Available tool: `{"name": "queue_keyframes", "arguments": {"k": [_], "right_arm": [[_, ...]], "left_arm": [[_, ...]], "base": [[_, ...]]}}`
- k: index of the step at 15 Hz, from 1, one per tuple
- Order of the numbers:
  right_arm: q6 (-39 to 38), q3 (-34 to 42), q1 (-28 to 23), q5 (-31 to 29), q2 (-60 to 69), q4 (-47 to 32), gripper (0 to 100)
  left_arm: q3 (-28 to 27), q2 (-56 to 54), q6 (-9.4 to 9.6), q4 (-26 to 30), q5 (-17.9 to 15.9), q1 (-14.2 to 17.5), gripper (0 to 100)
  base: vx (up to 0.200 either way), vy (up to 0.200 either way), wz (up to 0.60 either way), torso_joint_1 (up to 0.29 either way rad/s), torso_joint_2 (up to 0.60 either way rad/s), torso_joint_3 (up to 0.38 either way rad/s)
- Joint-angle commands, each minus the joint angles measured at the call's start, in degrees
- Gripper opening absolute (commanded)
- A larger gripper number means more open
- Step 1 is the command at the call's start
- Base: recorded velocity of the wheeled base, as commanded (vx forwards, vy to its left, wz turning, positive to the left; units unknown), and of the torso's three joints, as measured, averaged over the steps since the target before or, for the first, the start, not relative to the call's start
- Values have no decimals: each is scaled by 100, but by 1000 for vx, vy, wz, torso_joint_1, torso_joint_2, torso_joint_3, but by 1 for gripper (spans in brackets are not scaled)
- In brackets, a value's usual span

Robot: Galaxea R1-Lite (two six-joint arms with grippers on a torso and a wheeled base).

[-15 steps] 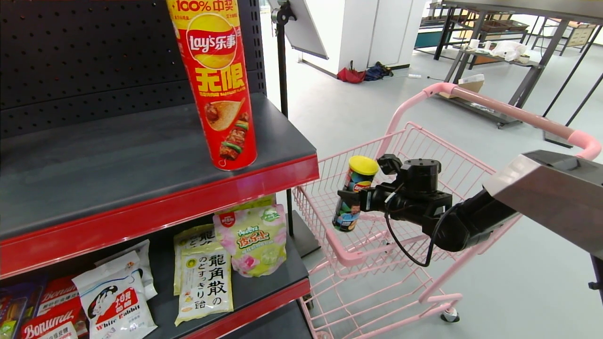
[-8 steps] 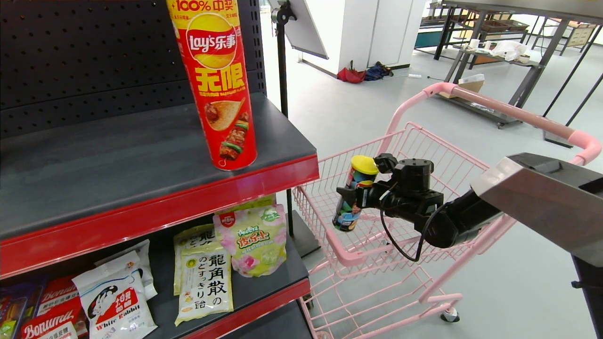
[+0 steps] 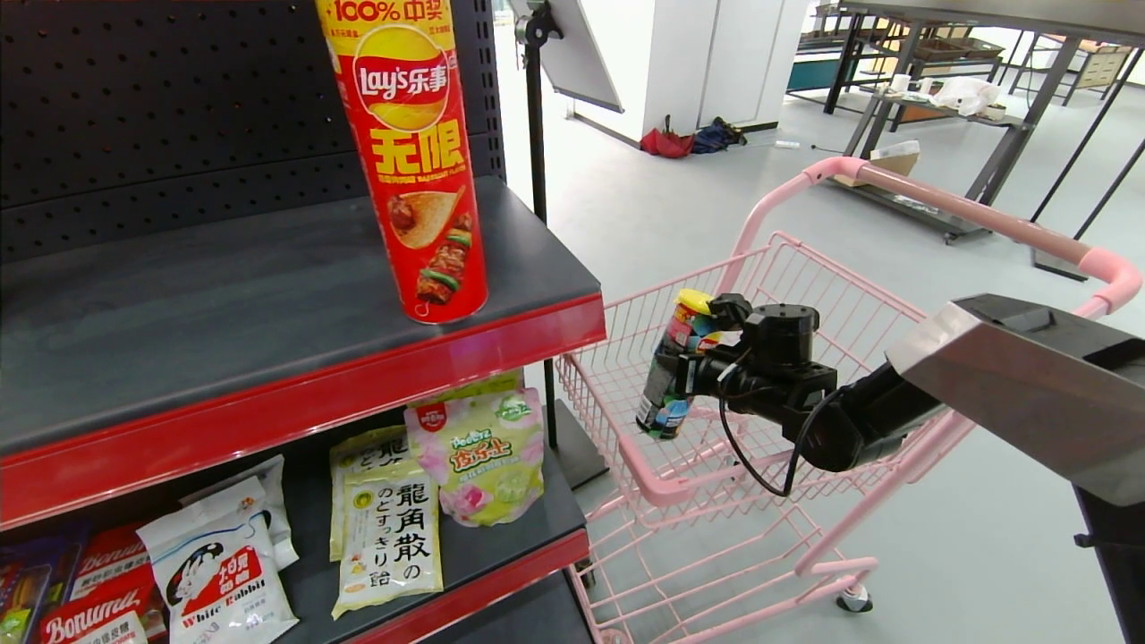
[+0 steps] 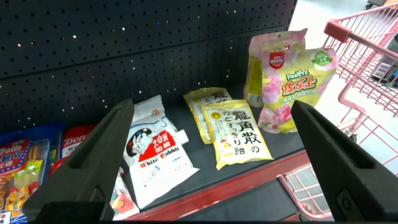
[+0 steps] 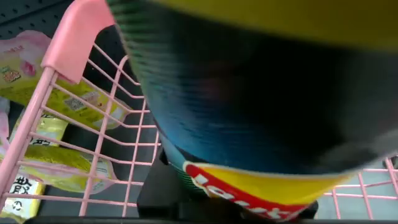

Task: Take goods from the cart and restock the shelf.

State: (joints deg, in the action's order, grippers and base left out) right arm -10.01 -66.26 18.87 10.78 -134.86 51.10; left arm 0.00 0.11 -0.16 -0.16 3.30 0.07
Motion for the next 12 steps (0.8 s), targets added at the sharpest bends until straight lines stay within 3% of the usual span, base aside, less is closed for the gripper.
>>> {"name": "queue_keyframes", "arguments": {"k": [1, 5, 9, 12], "right_arm": [[-1, 43, 3, 3, 39, -4, 0], [219, 69, 3, -339, 417, 154, 0], [1045, 104, -68, -709, 1437, -171, 0], [1792, 456, -59, -919, 2685, -953, 0]], "left_arm": [[0, -2, -2, -2, 4, 1, 100], [0, -2, -2, -2, 4, 1, 100], [0, -2, -2, -2, 4, 1, 100], [0, -2, -2, 7, -5, 1, 100]], "base": [[0, 0, 0, 0, 0, 0], [0, 0, 0, 0, 0, 0], [0, 0, 0, 0, 0, 0], [0, 0, 0, 0, 0, 0]]}}
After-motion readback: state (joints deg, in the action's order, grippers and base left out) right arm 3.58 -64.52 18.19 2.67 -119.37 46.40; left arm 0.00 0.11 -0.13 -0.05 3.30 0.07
